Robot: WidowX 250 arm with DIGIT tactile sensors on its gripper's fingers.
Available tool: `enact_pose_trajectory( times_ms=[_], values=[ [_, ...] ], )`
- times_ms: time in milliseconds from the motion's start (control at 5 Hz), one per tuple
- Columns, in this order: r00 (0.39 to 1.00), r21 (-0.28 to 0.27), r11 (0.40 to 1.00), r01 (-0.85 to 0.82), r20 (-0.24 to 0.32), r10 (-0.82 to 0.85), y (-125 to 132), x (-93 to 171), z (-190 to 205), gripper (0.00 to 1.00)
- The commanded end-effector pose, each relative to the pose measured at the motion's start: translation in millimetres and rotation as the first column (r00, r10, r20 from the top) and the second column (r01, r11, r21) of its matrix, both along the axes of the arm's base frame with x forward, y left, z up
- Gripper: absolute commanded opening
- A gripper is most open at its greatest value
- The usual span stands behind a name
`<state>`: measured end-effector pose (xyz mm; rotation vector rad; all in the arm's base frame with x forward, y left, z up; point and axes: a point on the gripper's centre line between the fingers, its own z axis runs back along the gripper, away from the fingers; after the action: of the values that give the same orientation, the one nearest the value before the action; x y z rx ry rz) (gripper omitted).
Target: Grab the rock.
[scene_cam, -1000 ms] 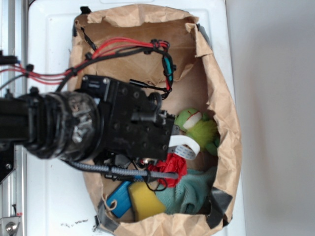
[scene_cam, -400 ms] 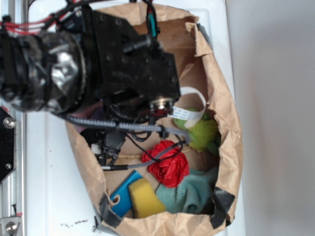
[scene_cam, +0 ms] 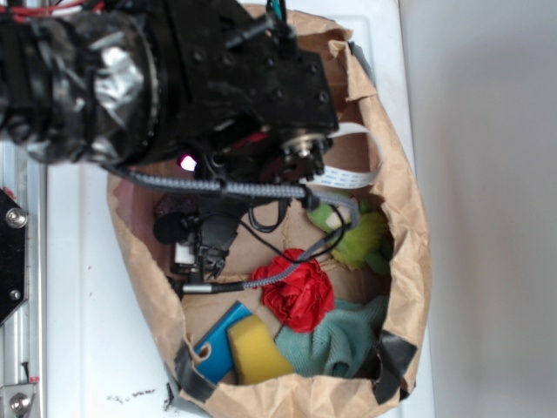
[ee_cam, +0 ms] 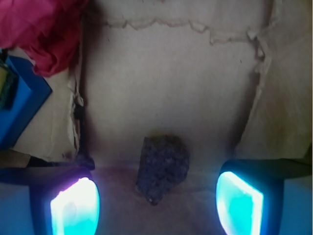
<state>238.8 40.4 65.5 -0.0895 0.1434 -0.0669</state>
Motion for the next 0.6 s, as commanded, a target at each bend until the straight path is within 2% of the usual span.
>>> enact_pose_trajectory(
  times_ms=[0, 400],
  values=[
    [0.998, 0.034, 0.999, -0.001, 0.059, -0.001, 13.8, -0.9, 6.5, 1.00],
    [0.999, 0.067, 0.998, 0.012, 0.036, -0.015, 16.2, -3.0, -10.3, 1.00]
  ],
)
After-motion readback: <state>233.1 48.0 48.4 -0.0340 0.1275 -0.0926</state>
